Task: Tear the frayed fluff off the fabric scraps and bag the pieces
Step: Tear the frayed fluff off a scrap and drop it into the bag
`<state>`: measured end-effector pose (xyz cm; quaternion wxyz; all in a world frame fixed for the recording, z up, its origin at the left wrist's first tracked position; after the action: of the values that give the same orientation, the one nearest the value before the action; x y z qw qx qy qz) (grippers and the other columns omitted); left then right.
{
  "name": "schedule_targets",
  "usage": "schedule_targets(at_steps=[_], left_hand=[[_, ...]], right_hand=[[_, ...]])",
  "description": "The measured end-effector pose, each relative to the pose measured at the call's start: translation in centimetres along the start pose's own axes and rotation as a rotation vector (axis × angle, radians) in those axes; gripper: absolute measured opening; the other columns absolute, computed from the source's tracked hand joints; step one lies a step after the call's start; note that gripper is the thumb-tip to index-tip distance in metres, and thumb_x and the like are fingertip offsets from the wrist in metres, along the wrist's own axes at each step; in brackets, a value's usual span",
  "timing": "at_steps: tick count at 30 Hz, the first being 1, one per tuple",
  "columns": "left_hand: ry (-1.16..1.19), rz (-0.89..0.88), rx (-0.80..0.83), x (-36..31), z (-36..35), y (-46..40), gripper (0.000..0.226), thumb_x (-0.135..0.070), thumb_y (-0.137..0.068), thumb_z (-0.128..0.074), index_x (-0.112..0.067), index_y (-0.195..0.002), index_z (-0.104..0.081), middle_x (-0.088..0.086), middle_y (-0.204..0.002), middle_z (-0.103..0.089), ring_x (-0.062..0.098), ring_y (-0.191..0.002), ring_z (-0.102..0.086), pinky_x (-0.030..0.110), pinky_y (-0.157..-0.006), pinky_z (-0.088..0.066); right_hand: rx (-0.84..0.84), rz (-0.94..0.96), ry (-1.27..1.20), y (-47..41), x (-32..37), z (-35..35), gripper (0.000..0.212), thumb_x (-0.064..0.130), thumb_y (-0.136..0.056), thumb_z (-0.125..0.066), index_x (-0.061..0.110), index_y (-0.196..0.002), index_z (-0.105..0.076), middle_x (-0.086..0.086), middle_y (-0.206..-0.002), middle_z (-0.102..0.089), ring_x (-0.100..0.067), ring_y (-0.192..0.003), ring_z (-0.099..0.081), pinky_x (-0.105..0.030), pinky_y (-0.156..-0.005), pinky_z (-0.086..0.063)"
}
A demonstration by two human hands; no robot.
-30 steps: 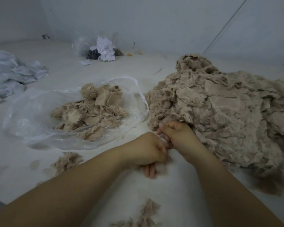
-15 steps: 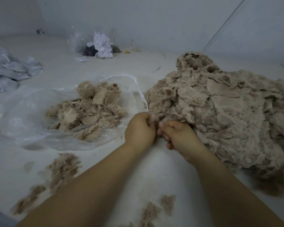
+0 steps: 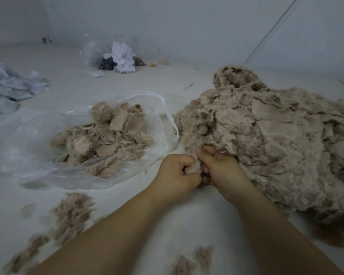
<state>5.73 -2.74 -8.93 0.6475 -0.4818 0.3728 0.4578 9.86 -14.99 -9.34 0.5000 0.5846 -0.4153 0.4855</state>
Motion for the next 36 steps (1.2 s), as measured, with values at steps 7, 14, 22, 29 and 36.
schedule_targets(at_steps=[7, 14, 22, 29, 36], left_hand=[[0.051, -0.124, -0.063, -0.7, 1.4, 0.3, 0.041, 0.004, -0.062, -0.053, -0.023, -0.048, -0.026, 0.002, -0.050, -0.022, 0.008, -0.049, -0.022, 0.026, -0.049, -0.018], [-0.494, -0.227, -0.298, 0.8, 2.5, -0.3, 0.027, 0.013, -0.073, -0.064, -0.013, -0.071, -0.056, -0.005, -0.073, -0.050, 0.001, -0.063, -0.042, 0.012, -0.060, -0.032], [-0.408, -0.430, -0.262, -0.4, 1.7, 0.1, 0.026, 0.019, -0.064, -0.055, 0.001, -0.073, -0.072, 0.009, -0.087, -0.067, 0.005, -0.080, -0.058, 0.005, -0.074, -0.041], [-0.056, 0.072, -0.405, 1.0, 3.1, 1.3, 0.026, 0.002, -0.080, -0.052, -0.011, -0.063, -0.067, 0.002, -0.061, -0.066, 0.019, -0.057, -0.065, 0.034, -0.053, -0.056], [0.065, 0.361, -0.135, 1.5, 2.2, 1.0, 0.026, -0.020, -0.082, -0.080, -0.004, -0.093, -0.062, 0.016, -0.066, -0.066, 0.019, -0.040, -0.058, 0.024, -0.038, -0.041]], right_hand=[[-0.041, -0.035, -0.067, -0.2, 0.0, 0.1, 0.027, 0.028, -0.095, -0.062, 0.022, -0.069, -0.062, 0.004, -0.047, -0.038, -0.008, -0.040, -0.036, -0.021, -0.040, -0.036], [0.019, -0.017, 0.007, -0.1, -0.1, 0.3, 0.024, 0.035, -0.095, -0.062, 0.021, -0.076, -0.062, 0.004, -0.050, -0.040, -0.005, -0.043, -0.036, -0.020, -0.041, -0.038], [0.099, 0.025, 0.011, 0.1, -0.1, 0.3, 0.030, 0.036, -0.092, -0.064, 0.009, -0.078, -0.063, -0.003, -0.055, -0.055, -0.010, -0.047, -0.050, -0.022, -0.043, -0.041], [0.139, 0.044, 0.025, -0.2, -0.6, 0.5, 0.019, 0.013, -0.092, -0.064, -0.003, -0.084, -0.070, -0.013, -0.068, -0.060, -0.009, -0.046, -0.050, -0.018, -0.042, -0.042], [0.135, 0.070, 0.038, 0.4, -0.3, 0.4, 0.028, 0.019, -0.093, -0.065, -0.009, -0.087, -0.066, -0.012, -0.067, -0.050, -0.011, -0.050, -0.045, -0.019, -0.046, -0.043]])
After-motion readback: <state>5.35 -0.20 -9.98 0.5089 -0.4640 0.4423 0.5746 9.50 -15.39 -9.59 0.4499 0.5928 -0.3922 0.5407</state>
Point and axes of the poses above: each hand's wrist, its own y-axis away from the middle knuckle, its own z-axis out of the back of the hand, x = y × z, the point moved 2 cm from there along -y, towards the middle knuckle
